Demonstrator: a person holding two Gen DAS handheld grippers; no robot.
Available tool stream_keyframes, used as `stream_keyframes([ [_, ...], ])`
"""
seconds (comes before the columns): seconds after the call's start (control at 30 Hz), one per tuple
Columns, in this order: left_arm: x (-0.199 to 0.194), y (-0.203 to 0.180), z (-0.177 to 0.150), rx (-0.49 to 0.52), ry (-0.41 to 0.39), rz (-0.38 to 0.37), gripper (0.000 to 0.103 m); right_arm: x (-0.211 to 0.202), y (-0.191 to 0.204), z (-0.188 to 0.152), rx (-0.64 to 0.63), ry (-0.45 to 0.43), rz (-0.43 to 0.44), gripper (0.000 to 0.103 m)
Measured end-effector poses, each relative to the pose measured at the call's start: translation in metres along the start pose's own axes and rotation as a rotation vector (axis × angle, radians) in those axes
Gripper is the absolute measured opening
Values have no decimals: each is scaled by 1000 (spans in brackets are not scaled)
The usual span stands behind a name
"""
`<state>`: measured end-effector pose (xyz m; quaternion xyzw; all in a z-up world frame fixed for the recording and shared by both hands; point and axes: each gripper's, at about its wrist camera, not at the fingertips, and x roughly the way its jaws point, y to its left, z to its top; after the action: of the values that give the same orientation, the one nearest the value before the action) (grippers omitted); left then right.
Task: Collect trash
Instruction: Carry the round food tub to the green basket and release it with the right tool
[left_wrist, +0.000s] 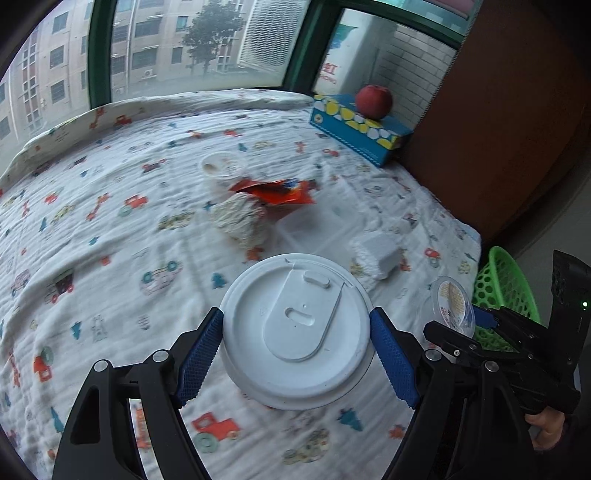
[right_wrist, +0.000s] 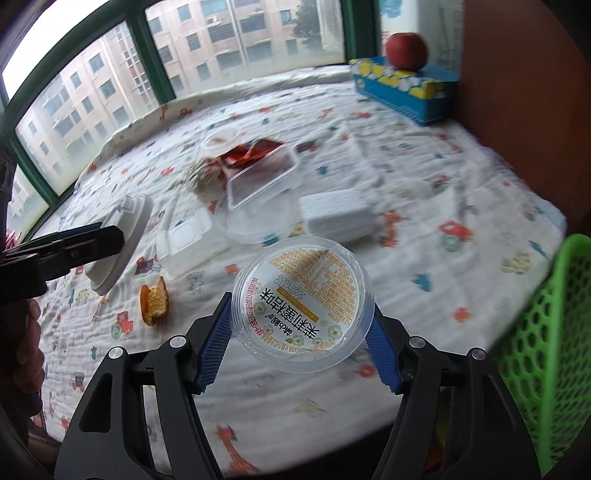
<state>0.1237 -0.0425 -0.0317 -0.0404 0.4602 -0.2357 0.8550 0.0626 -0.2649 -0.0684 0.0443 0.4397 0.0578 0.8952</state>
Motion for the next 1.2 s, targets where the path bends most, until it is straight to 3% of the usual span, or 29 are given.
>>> stream_keyframes([
  [0.27, 8, -64, 16, 78, -7, -78, 77, -46, -50, -8, 69, -62, -82, 67],
  [0.67, 29, -162, 38, 193, 7, -192, 77, -104, -156, -32, 223, -103, -260, 67],
  [0.9, 41, -210, 45, 249, 19, -232, 77, -115, -211, -51, 303, -86, -340, 68],
  [1.2, 56, -259, 45, 313, 41, -263, 77, -117, -249, -69, 361, -78, -357, 74],
])
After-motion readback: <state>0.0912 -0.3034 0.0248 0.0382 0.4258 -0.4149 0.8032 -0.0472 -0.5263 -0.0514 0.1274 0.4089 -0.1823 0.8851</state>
